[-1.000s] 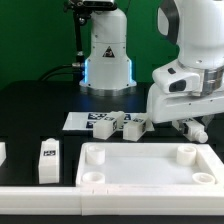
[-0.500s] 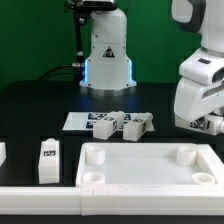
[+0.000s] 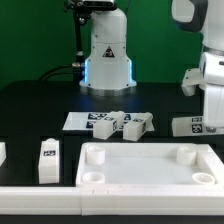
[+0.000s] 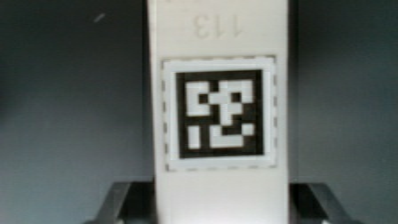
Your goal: Assemble desk
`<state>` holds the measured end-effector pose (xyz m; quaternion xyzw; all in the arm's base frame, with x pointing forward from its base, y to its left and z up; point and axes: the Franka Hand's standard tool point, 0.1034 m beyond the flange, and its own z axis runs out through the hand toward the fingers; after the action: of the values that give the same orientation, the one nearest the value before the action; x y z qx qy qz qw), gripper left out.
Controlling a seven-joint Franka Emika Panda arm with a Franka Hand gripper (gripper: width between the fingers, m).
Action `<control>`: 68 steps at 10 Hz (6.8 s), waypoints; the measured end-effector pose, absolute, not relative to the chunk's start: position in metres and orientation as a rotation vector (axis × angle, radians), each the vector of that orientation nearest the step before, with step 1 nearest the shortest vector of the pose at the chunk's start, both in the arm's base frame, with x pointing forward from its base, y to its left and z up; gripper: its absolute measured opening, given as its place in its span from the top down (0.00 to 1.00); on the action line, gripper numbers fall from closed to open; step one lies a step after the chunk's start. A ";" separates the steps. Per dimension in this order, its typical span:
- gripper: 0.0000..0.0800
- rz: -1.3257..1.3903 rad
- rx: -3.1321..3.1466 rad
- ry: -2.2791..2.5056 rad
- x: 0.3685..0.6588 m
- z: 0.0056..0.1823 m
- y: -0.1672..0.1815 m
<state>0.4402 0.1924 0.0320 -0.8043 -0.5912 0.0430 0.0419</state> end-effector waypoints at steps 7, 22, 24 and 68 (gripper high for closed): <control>0.64 0.069 -1.789 -2.499 0.441 0.028 0.176; 0.19 0.171 -1.544 -2.922 0.407 0.061 0.180; 0.19 0.193 -1.684 -2.883 0.425 0.066 0.184; 0.19 1.260 -2.201 0.842 0.465 0.032 0.092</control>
Offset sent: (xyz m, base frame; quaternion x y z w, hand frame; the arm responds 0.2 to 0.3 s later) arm 0.0000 0.0000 0.0000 0.0000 0.0000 -0.1938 0.9810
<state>0.4654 0.0918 0.0320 -0.8011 0.3065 0.4585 0.2326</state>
